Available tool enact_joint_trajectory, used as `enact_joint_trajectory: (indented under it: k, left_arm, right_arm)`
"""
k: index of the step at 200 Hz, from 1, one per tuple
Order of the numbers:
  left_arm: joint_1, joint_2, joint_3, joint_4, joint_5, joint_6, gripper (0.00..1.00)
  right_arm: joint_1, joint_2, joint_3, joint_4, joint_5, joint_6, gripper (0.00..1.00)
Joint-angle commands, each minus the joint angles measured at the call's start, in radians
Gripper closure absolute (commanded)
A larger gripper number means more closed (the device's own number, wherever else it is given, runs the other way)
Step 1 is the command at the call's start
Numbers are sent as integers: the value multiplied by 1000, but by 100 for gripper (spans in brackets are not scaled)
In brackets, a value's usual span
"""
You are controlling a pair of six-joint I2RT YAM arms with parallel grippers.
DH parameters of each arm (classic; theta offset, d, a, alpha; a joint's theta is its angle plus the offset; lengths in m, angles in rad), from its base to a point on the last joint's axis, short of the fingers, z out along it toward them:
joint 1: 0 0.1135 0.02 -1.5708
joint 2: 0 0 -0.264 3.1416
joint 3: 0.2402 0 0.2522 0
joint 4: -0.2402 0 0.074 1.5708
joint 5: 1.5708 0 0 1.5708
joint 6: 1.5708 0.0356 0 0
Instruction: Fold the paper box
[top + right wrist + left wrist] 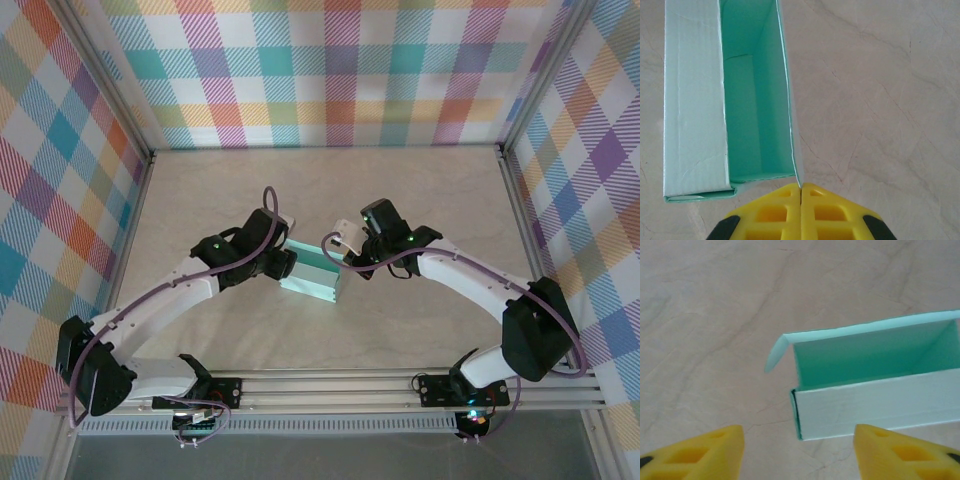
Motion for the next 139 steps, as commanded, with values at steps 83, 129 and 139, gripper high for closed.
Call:
enact_joint_trajectory:
  k: [83, 129, 139]
  left_arm:
    - [18, -13, -103, 106, 396, -193, 88]
    - [18, -66, -127, 28, 359, -164, 83]
    - [19, -74, -151, 26, 344, -169, 83]
  right_arm:
    - [5, 9, 23, -14, -30, 6, 100]
    - [6, 14, 27, -12, -28, 8, 100]
    - [5, 14, 29, -12, -31, 7, 100]
